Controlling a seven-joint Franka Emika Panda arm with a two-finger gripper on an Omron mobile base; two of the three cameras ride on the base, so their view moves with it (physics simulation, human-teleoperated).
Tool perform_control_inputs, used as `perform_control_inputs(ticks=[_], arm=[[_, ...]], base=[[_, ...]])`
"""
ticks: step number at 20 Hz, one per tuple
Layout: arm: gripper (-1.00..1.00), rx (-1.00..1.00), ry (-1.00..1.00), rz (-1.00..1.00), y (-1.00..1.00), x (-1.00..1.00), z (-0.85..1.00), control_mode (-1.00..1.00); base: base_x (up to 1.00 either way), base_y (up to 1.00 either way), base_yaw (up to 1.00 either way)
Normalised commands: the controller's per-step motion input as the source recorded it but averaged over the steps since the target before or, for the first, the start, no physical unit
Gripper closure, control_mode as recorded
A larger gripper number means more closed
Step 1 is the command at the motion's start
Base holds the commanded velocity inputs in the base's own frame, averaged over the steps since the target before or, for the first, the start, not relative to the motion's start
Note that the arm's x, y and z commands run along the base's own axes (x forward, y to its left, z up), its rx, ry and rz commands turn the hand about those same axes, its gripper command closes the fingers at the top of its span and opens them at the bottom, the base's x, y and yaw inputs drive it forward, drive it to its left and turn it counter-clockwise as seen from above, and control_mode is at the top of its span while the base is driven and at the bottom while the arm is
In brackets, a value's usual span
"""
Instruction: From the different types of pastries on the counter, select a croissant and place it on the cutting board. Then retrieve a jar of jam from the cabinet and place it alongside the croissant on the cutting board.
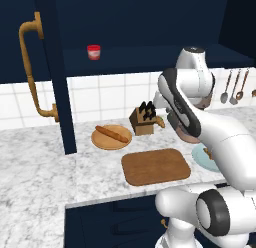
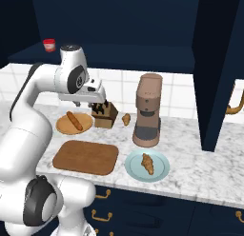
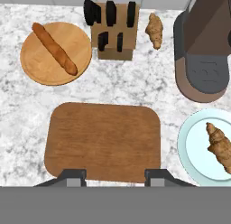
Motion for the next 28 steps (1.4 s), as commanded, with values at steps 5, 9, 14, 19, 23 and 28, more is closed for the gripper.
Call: perform_control_inputs(ticks=[5, 9, 14, 19, 23, 28], arm=[[-1.00, -0.04, 0.02, 0.00, -0.34, -0.19, -0.22, -1.00], [-1.00, -0.04, 0.00, 0.00, -0.53, -0.22, -0.31, -1.00], [-1.00, 0.00, 0.00, 0.00, -0.95, -0.55, -0.57, -1.00], [-1.00, 0.00, 0.04, 0.13, -1.00, -0.25, -0.86, -1.00], [-1.00, 0.00, 0.17, 0.32, -0.89, -0.04, -0.68, -1.00], [-1.00, -0.01, 0.15, 0.10, -0.96, -0.11, -0.21, -1.00]], base=[[0.00, 0.00, 0.00], [0.00, 0.00, 0.00], [0.00, 0.00, 0.00], [0.00, 0.00, 0.00], [0.00, 0.00, 0.00], [0.00, 0.00, 0.00]])
